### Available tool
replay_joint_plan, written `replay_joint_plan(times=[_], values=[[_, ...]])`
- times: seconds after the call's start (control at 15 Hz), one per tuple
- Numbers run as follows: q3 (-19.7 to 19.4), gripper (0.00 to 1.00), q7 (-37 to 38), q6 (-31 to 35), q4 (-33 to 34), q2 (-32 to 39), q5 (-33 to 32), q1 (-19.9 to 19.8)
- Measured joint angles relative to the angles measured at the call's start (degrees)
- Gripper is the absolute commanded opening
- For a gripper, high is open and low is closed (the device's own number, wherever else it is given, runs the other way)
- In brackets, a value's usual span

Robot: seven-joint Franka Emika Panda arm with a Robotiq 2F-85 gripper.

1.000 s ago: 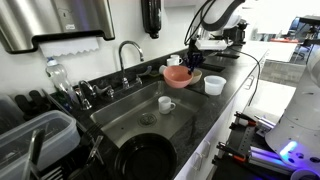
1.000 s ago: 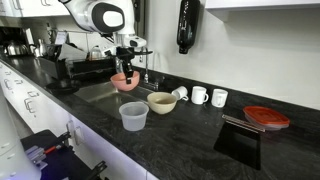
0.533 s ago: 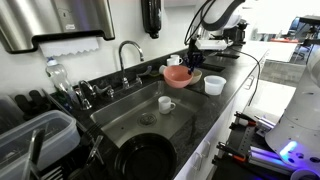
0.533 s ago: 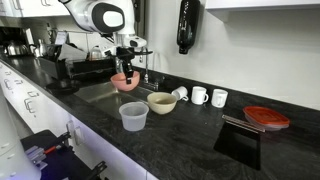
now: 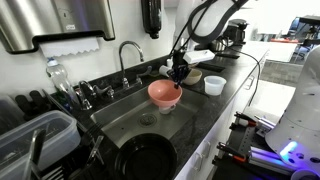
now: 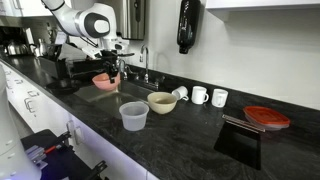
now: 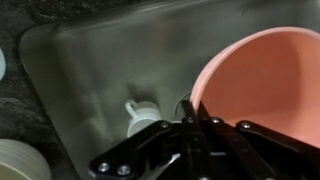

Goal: Pick the pink bowl and put it in the sink

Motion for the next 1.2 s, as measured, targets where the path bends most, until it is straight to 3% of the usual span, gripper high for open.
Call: replay_joint_plan(times=[0.73,1.2], values=[[-0.61,0.01,-10.44,2.3,11.62,20.34,-0.43,0.65],[-0.92,0.01,-11.73,4.56,13.97,25.93,-0.54,0.83]])
